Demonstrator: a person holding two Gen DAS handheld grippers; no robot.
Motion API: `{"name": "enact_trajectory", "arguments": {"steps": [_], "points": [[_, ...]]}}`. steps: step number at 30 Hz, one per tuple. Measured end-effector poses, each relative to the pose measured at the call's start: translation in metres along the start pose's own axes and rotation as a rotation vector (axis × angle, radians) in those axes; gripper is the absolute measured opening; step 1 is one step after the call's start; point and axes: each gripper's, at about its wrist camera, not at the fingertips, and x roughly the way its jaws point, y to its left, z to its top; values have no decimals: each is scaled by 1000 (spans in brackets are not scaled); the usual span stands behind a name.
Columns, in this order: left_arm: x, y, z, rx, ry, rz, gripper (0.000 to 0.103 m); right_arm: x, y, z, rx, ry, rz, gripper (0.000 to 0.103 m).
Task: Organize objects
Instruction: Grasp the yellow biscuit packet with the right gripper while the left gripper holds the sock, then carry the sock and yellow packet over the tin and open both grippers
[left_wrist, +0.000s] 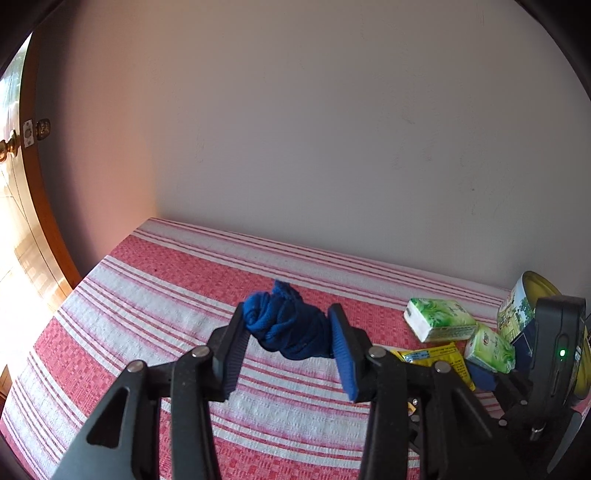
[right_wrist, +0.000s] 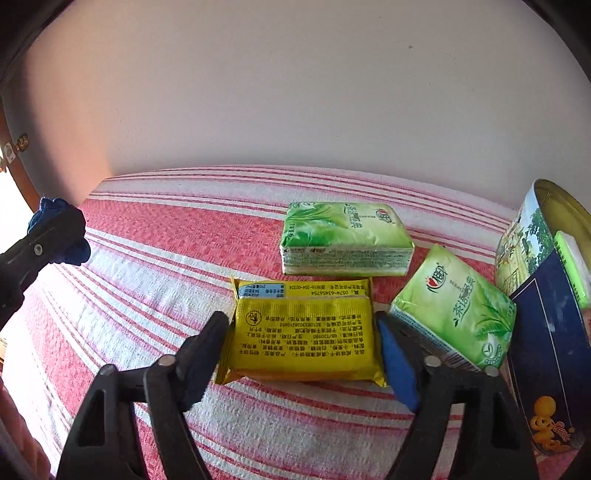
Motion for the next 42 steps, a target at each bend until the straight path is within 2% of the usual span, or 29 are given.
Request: {"name": "enact_trajectory", "arguments": {"steps": [3,5,7,11,14,19,21,24,29,42], "points": [[1,-2,-2,-4,8,13,42,-5,-10,-4,12,-11,52,71],[2,-3,-4,0,7,21,42,-15,-21,-11,46,-42,163,71],[3,-9,-6,20,1,40,42,-32,-33,-19,63,-103,226,71],[0,-27,-12,78,-20,56,42,-69,-52,-35,59,-227,265,71],[-9,-43,-18,106,-46,51,42,-100,-69,-51,59,-324,213,71],[-24,-70,-29,153,-84,10,42,-140,-98,-78,14,-474,17,71],[-28,-81,-33,180,-99,-5,42,-150,-114,-87,24,-503,-26,71],[-33,-95,-40,214,-111,-13,42,-158,-136,-96,53,-511,-61,71],[-38,-113,-49,227,-119,-20,42,-155,-139,-95,97,-499,-93,71],[-64,-143,-64,224,-170,-10,42,-155,-183,-91,134,-532,-109,71]]}}
